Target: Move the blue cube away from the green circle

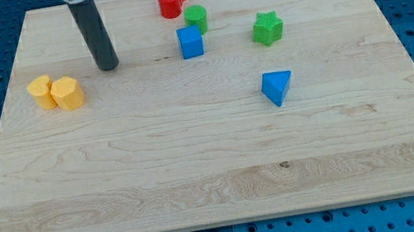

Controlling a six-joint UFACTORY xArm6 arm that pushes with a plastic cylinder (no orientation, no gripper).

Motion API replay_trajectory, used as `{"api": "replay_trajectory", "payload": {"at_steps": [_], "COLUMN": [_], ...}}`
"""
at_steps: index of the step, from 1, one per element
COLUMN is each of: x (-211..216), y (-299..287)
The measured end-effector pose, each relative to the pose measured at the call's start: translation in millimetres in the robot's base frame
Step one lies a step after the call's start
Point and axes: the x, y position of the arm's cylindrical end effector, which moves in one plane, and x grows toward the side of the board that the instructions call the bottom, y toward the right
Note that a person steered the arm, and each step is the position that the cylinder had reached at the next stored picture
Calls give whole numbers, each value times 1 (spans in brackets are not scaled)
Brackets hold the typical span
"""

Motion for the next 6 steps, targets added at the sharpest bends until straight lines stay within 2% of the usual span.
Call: {"api": "replay_trajectory", "payload": {"at_steps": [1,2,5,6], "x": [-28,-38,2,24], "y": [20,48,172,189]}}
